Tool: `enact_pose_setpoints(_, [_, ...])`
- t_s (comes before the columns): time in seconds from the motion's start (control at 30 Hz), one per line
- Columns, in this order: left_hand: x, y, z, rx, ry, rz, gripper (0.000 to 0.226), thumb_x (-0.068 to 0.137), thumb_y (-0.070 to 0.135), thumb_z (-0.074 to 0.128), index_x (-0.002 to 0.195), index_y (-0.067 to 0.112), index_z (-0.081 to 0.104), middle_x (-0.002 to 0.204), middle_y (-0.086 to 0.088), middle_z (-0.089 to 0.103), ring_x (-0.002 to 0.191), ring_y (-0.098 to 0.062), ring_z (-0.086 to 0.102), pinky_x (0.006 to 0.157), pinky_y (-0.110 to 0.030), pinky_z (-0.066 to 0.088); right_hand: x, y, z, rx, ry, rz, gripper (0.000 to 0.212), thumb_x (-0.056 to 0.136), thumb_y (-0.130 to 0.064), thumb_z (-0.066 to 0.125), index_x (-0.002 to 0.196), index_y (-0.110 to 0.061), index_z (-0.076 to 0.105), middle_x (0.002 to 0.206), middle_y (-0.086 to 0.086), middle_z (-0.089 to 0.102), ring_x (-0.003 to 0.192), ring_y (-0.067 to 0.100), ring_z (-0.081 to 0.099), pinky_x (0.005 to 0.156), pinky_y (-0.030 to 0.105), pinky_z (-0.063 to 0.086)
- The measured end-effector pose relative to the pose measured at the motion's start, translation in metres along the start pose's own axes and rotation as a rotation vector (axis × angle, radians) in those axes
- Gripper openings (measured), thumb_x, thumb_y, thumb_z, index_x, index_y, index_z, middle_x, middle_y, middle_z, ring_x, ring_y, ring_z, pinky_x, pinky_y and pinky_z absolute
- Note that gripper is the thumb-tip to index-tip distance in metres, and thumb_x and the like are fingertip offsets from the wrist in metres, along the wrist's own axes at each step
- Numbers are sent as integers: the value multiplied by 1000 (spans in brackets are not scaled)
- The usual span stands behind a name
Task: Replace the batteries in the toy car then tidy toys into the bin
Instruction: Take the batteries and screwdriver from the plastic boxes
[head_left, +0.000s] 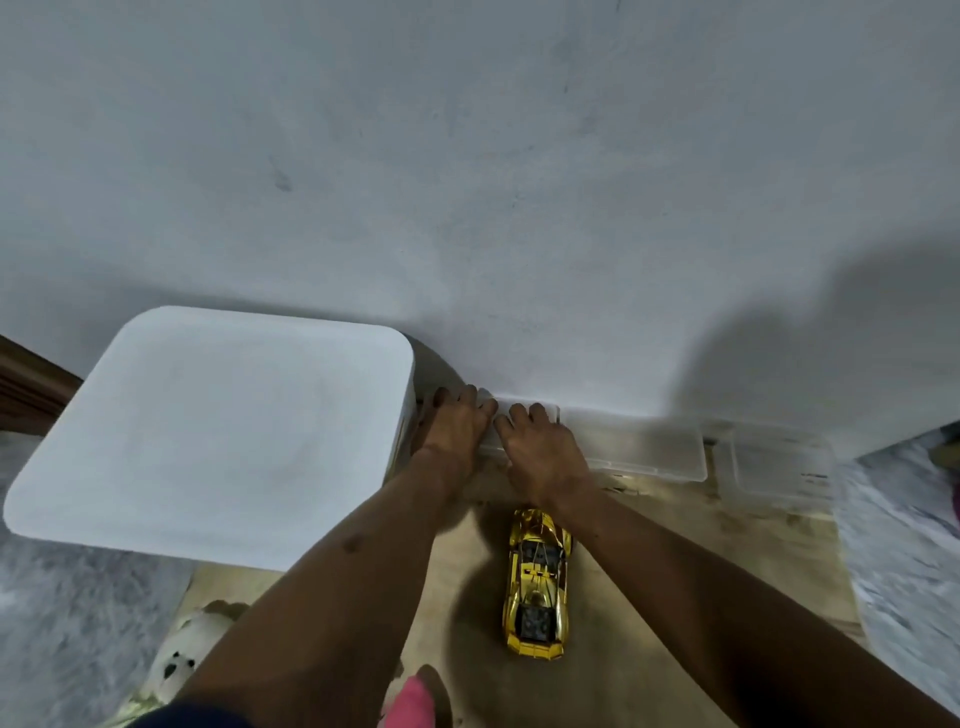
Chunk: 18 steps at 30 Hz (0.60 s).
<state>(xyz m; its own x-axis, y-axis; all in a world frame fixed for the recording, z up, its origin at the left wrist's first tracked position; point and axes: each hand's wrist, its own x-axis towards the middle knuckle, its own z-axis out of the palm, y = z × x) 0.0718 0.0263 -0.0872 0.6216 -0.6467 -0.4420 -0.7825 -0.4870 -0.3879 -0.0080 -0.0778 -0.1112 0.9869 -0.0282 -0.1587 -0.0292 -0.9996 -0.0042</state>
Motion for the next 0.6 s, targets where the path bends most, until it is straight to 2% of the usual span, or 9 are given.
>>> enact_pose_setpoints(0.13, [-2, -15, -20, -309, 7, -31, 61, 89, 11, 66, 143, 15, 38, 141, -10, 46, 127, -31, 49, 103, -40, 47, 2, 7, -8, -57, 28, 16, 60, 83, -31, 67, 135, -17, 42, 131, 9, 49, 121, 30, 45, 96, 48, 38])
enact_pose_setpoints(0.23, [-5, -28, -39, -418, 8, -25, 53, 88, 19, 71, 136, 16, 47, 132, -10, 56, 117, -31, 60, 94, -39, 53, -7, 19, -10, 21, 171, 34, 62, 74, -38, 74, 127, -21, 47, 126, 6, 51, 114, 28, 49, 90, 47, 39])
enact_pose_setpoints(0.33, [-5, -39, -53, -455, 76, -62, 45, 88, 11, 65, 132, 14, 53, 129, -11, 56, 117, -31, 59, 93, -37, 49, -24, 28, -7, 266, 481, 34, 34, 74, -33, 66, 103, -17, 59, 101, 3, 60, 91, 24, 55, 76, 39, 45])
enact_pose_setpoints(0.4, [-3, -46, -60, -476, 118, -90, 44, 88, 6, 59, 132, 14, 56, 132, -11, 56, 119, -31, 59, 97, -37, 49, -34, 29, -5, 385, 545, 3, 17, 77, -25, 57, 88, -14, 63, 87, 1, 62, 77, 22, 59, 64, 35, 50])
enact_pose_setpoints(0.47, [2, -51, -65, -482, 123, -92, 45, 89, 4, 58, 132, 15, 58, 134, -10, 56, 119, -31, 59, 98, -38, 51, -33, 25, -3, 463, 428, 0, 19, 78, -24, 53, 86, -15, 68, 86, 0, 67, 71, 23, 64, 58, 36, 55])
enact_pose_setpoints(0.6, [8, -52, -64, -485, 117, -95, 43, 89, 3, 60, 130, 15, 61, 132, -8, 58, 116, -29, 61, 96, -39, 53, 0, 21, -1, 355, 45, 24, 31, 80, -17, 60, 108, -21, 73, 103, 7, 73, 88, 28, 69, 74, 35, 57])
